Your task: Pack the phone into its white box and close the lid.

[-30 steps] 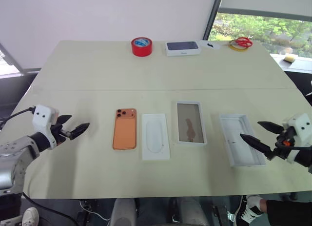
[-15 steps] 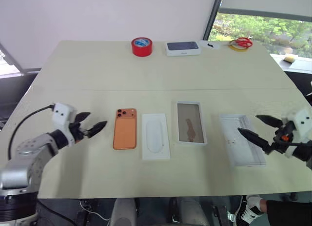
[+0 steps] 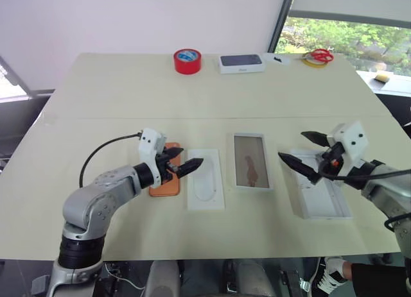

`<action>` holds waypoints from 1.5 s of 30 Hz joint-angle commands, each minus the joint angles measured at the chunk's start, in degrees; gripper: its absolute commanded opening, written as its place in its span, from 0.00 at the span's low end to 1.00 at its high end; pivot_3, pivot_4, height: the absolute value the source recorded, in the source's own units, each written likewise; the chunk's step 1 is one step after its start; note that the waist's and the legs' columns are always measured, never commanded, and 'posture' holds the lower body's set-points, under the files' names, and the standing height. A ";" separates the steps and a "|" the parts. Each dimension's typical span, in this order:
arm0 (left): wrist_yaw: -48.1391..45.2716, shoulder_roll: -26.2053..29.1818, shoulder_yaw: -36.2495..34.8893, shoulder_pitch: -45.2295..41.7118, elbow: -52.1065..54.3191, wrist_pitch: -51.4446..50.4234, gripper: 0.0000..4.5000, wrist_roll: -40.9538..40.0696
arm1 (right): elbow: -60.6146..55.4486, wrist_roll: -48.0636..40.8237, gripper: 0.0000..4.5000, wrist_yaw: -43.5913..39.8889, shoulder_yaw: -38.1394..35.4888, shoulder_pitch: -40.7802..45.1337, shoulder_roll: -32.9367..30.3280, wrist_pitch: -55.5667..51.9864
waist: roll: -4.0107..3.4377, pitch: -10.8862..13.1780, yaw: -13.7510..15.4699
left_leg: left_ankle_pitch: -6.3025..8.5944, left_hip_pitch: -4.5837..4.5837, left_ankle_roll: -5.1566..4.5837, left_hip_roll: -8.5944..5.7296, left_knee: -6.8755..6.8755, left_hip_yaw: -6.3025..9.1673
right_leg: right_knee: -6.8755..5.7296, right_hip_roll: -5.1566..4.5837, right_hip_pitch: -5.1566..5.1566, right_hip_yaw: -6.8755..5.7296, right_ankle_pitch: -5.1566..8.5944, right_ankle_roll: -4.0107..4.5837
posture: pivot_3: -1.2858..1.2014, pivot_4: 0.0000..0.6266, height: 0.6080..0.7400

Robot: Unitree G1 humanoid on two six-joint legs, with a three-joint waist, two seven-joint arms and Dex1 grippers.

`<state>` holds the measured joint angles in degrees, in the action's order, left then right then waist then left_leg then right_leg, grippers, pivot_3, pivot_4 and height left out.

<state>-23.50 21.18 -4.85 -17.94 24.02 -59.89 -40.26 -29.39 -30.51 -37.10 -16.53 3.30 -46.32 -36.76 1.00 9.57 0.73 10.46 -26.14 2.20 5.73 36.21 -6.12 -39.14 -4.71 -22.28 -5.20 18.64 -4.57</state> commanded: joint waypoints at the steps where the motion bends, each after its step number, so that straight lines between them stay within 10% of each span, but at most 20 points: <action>1: 4.29 0.88 0.38 -2.43 2.64 -5.71 0.99 -0.08 | -3.29 1.12 1.00 -0.53 1.64 -0.04 -1.24 0.11 | 0.00 0.00 -0.05 | 0.00 0.00 0.00 0.00 -0.01 0.00 | 0.00 0.00 -0.01 0.00 0.00 0.00 | 0.52 0.24 0.93; 14: 14.78 -6.57 -8.20 -9.25 1.39 -31.68 0.99 -4.98 | -3.82 1.18 1.00 -8.78 4.31 -1.96 -3.63 2.33 | 0.04 0.02 0.02 | 0.00 0.00 0.00 -0.02 0.02 0.02 | 0.00 -0.01 0.01 0.00 0.00 0.00 | 0.52 0.24 0.93; 27: 26.63 -8.21 -6.30 -9.08 -6.95 -32.61 0.99 -20.25 | -2.84 2.58 1.00 -11.81 4.73 -2.06 -4.26 3.86 | 0.03 0.01 0.01 | 0.00 0.12 0.00 -0.01 -0.01 0.14 | 0.00 -0.02 0.11 0.02 0.00 0.00 | 0.52 0.24 0.93; 30: 30.54 -8.28 -7.14 -9.06 -7.76 -32.61 0.82 -21.55 | -2.81 2.61 1.00 -11.97 4.93 -1.88 -4.15 4.02 | 0.03 0.01 0.06 | 0.00 0.15 0.00 -0.02 0.00 0.14 | 0.01 -0.03 0.16 0.02 0.00 0.00 | 0.52 0.24 0.93; 35: 34.93 -8.01 -7.96 -9.30 -9.33 -32.61 0.26 -23.54 | -3.01 2.50 1.00 -12.36 5.45 -1.66 -3.97 4.05 | 0.04 0.01 0.05 | 0.00 0.16 0.00 -0.03 -0.01 0.15 | 0.02 -0.03 0.16 0.03 0.00 0.00 | 0.52 0.24 0.93; 43: 37.10 -9.55 -9.92 -9.44 -9.82 -32.61 0.26 -25.03 | -3.48 2.09 1.00 -16.34 7.02 -2.03 -6.11 4.04 | 0.04 0.01 0.06 | 0.00 0.18 0.00 -0.03 -0.01 0.14 | 0.02 -0.03 0.18 0.02 0.00 0.00 | 0.52 0.24 0.93; 45: 37.17 -10.17 -10.91 -9.47 -9.78 -32.61 0.13 -25.31 | -3.35 2.59 1.00 -17.10 7.44 -2.22 -6.61 4.61 | 0.05 0.01 0.07 | 0.00 0.18 0.00 -0.04 0.00 0.13 | 0.03 -0.03 0.19 0.02 0.00 0.00 | 0.52 0.24 0.93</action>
<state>13.47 11.52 -14.62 -27.35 13.87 -92.00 -64.41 -31.32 -28.09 -53.37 -9.05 0.94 -52.33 -33.50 1.05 9.58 0.79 10.46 -25.96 2.20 5.69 36.20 -5.99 -39.11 -4.74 -22.09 -5.18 18.64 -4.57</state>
